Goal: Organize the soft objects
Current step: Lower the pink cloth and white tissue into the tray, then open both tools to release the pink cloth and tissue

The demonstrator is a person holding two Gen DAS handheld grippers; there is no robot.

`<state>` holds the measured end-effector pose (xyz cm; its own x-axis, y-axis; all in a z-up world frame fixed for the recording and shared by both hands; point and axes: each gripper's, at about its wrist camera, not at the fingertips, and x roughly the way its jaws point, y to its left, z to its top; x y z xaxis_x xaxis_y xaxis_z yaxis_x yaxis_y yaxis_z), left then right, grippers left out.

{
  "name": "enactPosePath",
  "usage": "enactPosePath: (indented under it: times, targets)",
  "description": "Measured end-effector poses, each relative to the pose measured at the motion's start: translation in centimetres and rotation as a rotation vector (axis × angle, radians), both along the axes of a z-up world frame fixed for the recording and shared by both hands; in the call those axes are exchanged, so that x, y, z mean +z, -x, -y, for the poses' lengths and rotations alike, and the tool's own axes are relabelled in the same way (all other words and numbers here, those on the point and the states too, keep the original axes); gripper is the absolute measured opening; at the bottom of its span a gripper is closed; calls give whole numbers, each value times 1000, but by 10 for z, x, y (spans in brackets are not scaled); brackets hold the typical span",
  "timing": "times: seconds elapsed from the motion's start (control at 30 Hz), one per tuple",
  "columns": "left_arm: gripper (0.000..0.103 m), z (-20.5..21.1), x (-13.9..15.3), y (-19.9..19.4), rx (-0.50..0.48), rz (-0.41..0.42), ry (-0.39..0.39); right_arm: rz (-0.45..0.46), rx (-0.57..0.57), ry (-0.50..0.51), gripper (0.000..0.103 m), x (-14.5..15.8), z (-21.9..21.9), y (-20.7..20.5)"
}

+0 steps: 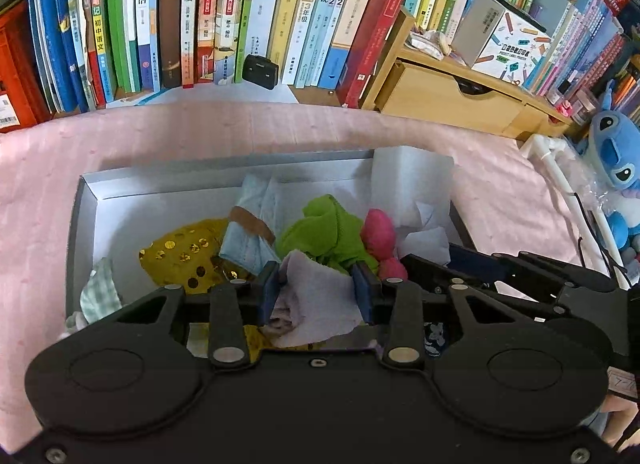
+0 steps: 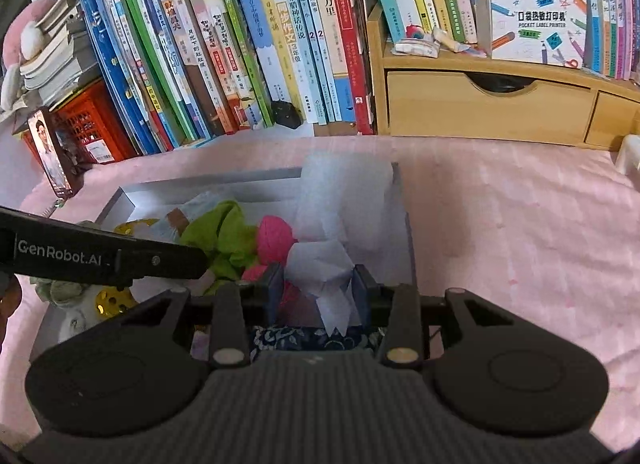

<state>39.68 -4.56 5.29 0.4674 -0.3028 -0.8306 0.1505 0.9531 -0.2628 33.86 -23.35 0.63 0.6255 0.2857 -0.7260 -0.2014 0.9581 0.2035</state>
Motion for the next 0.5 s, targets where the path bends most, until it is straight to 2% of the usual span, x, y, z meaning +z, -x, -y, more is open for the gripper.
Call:
enactPosePath:
  times: [0.3, 0.43, 0.5]
  targets:
    - [44, -3, 11, 10, 3, 20, -7, 8, 11, -21, 45, 6, 2, 5]
    - [55, -6, 17, 18, 18, 29, -13, 27, 34, -32, 60, 15, 2, 14]
    - [59, -8, 21, 24, 25, 46, -24, 38, 39, -28, 61, 20, 1, 18]
